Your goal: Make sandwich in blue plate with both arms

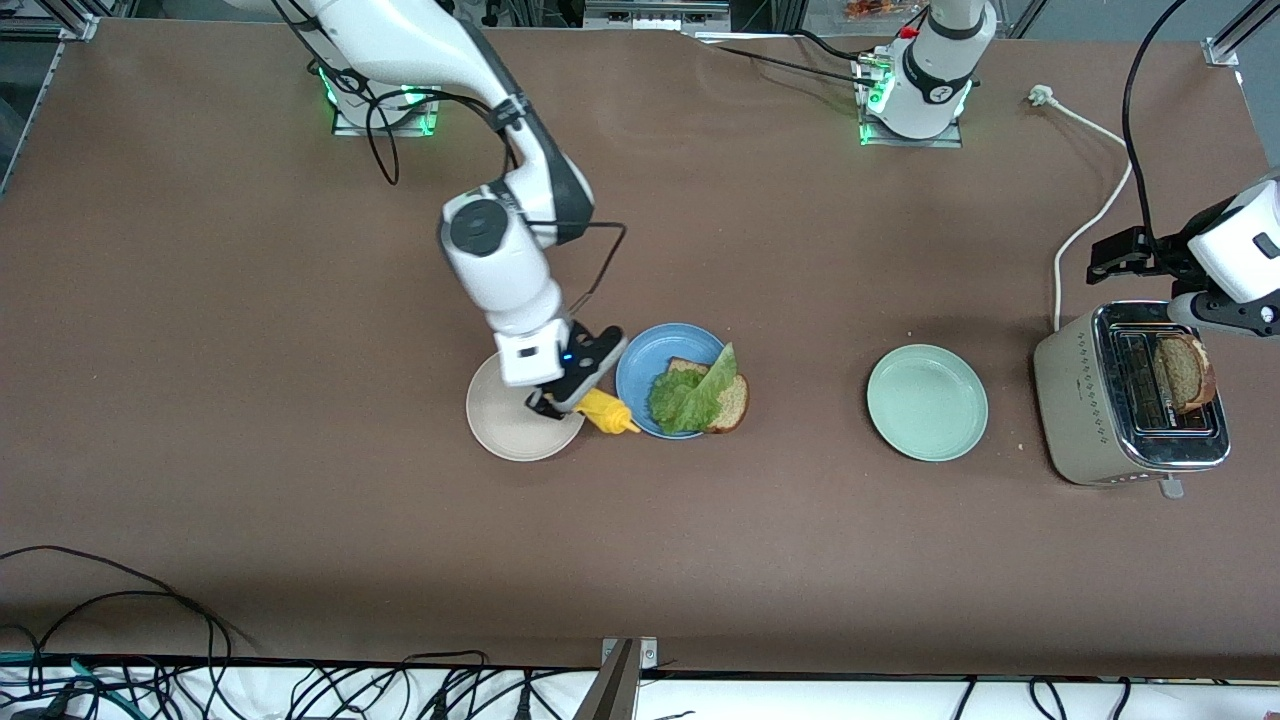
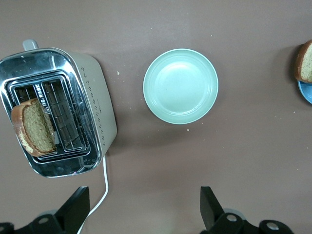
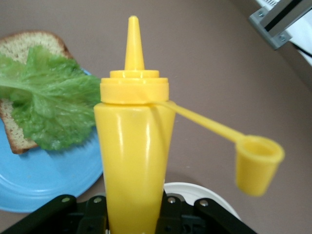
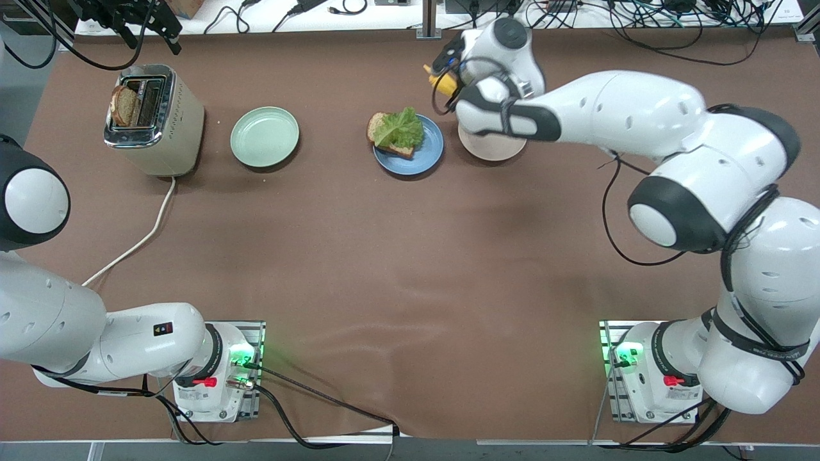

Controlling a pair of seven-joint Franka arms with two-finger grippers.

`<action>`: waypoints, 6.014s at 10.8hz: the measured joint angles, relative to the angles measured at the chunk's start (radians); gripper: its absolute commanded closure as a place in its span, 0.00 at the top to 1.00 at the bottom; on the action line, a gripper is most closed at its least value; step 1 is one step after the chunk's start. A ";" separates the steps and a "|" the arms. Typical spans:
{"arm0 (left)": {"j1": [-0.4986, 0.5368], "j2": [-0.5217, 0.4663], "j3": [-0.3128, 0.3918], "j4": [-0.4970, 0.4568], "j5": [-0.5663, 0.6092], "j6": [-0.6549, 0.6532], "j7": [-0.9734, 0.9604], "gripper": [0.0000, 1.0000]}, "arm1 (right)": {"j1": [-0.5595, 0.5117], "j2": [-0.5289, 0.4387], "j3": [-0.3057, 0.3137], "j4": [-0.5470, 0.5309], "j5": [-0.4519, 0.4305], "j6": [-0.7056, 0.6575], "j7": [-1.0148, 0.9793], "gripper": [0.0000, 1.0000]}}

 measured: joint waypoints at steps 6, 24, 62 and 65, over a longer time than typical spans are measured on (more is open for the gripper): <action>0.000 0.000 0.000 0.000 0.000 0.000 0.000 1.00 | 0.128 0.111 -0.002 0.184 -0.456 -0.358 0.309 0.00; 0.001 0.000 0.002 0.000 0.000 -0.003 0.000 1.00 | 0.059 0.052 -0.052 0.362 -0.377 -0.634 0.102 0.00; 0.192 0.283 -0.001 0.296 0.045 -0.088 0.084 0.00 | -1.091 0.152 -0.048 -0.189 0.958 -1.279 -2.358 0.00; 0.062 0.225 -0.002 0.326 0.045 -0.146 0.081 0.00 | -1.100 0.188 -0.045 -0.186 0.969 -1.290 -2.362 0.00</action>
